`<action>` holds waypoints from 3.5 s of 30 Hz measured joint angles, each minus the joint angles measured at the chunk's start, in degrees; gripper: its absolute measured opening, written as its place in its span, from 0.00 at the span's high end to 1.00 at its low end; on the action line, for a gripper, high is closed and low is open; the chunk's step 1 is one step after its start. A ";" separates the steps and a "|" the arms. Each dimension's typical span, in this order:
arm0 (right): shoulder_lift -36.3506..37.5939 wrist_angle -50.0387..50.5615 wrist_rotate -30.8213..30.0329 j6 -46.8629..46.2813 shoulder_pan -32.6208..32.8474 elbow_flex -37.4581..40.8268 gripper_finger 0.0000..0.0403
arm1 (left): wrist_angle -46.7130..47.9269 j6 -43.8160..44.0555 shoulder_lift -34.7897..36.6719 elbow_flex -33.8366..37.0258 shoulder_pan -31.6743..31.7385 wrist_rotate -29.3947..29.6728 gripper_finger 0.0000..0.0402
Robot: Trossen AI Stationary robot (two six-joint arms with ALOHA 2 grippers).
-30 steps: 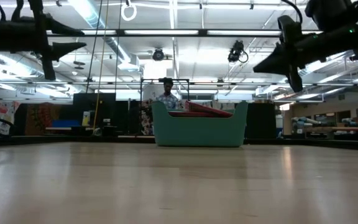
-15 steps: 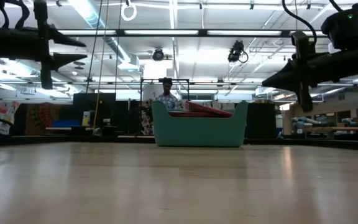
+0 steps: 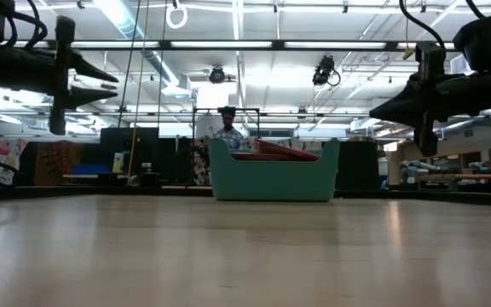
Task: Sort popcorn bags into baskets
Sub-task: Return to Home Position
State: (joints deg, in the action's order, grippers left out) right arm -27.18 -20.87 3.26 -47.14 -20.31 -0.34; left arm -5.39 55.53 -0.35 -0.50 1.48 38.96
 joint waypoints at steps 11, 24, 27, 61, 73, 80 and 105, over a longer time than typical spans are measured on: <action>1.69 1.34 0.34 1.84 -2.06 0.00 0.97 | 1.84 3.73 -4.94 0.00 -0.02 14.36 0.71; 1.59 5.65 -0.22 47.27 -2.06 0.00 0.96 | 0.48 -67.43 -6.02 0.03 -0.09 11.84 0.71; 1.60 5.32 -0.72 55.53 -2.06 0.00 0.96 | -0.76 -81.20 -6.00 0.03 -0.09 11.67 0.71; 1.58 5.12 -0.69 57.40 -2.06 -0.02 0.97 | -1.55 -87.24 -6.02 0.03 -0.09 11.83 0.71; 1.60 5.12 -0.67 57.38 -2.06 -0.02 0.97 | -1.55 -87.24 -6.02 0.03 -0.09 11.85 0.71; 1.60 5.12 -0.67 57.38 -2.06 -0.02 0.97 | -1.57 -87.24 -6.02 0.03 -0.09 11.84 0.71; 1.60 5.14 -0.67 57.38 -2.06 -0.02 0.97 | -1.57 -87.24 -6.02 0.03 -0.09 11.84 0.71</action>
State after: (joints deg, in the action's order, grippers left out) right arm -25.59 -15.73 2.59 10.24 -22.37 -0.36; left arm -6.96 -31.70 -6.37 -0.47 1.39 50.80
